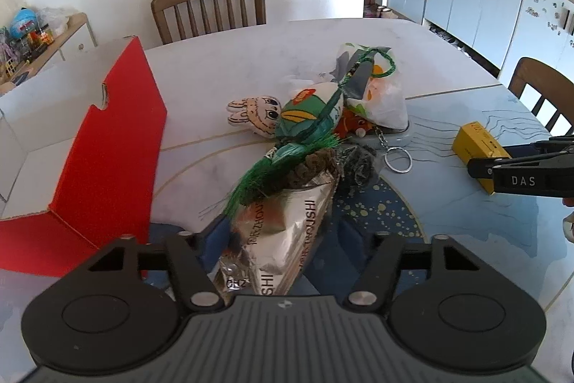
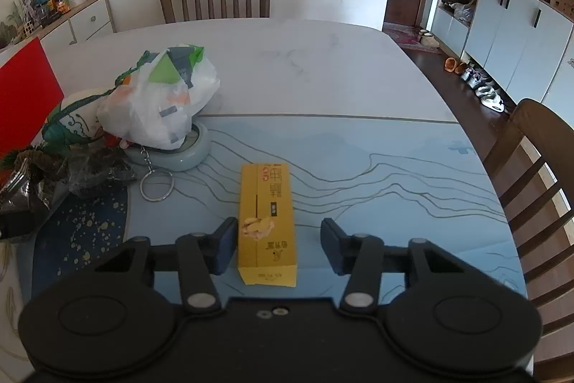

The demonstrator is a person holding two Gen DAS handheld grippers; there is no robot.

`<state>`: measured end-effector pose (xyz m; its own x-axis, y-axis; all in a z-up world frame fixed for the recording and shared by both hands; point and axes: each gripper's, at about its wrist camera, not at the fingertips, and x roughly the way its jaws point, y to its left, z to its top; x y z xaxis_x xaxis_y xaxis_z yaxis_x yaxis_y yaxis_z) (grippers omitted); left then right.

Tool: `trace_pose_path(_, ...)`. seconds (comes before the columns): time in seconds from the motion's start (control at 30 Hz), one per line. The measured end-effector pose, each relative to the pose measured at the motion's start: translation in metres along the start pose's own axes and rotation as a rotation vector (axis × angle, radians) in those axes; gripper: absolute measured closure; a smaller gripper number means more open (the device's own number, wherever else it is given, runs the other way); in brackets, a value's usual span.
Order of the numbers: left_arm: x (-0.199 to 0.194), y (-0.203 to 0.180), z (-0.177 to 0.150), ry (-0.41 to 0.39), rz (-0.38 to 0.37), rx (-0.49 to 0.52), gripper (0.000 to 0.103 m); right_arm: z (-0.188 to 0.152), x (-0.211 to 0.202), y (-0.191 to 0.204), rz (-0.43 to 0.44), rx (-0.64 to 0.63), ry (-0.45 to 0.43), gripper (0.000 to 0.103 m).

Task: Organize objects
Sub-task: 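Grasp the silver snack bag with the left tool while the right tool grasps the yellow box, then lift and carry the bag and yellow box over the red-and-white cardboard box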

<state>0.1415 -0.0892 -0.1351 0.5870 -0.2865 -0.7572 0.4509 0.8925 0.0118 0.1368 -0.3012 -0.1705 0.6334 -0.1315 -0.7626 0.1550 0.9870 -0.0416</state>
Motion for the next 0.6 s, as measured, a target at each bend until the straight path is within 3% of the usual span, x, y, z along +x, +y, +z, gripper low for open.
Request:
trace_pose_path(0.2, -0.004, 0.0, 0.0, 0.004, -0.001, -0.001, 0.052, 0.002, 0.001, 0.004, 0.01, -0.009, 0.001, 0.073)
trace_pose_path(0.6, -0.017, -0.009, -0.008, 0.026, -0.008, 0.012, 0.063, -0.005, -0.012, 0.005, 0.05, -0.012, 0.013, 0.074)
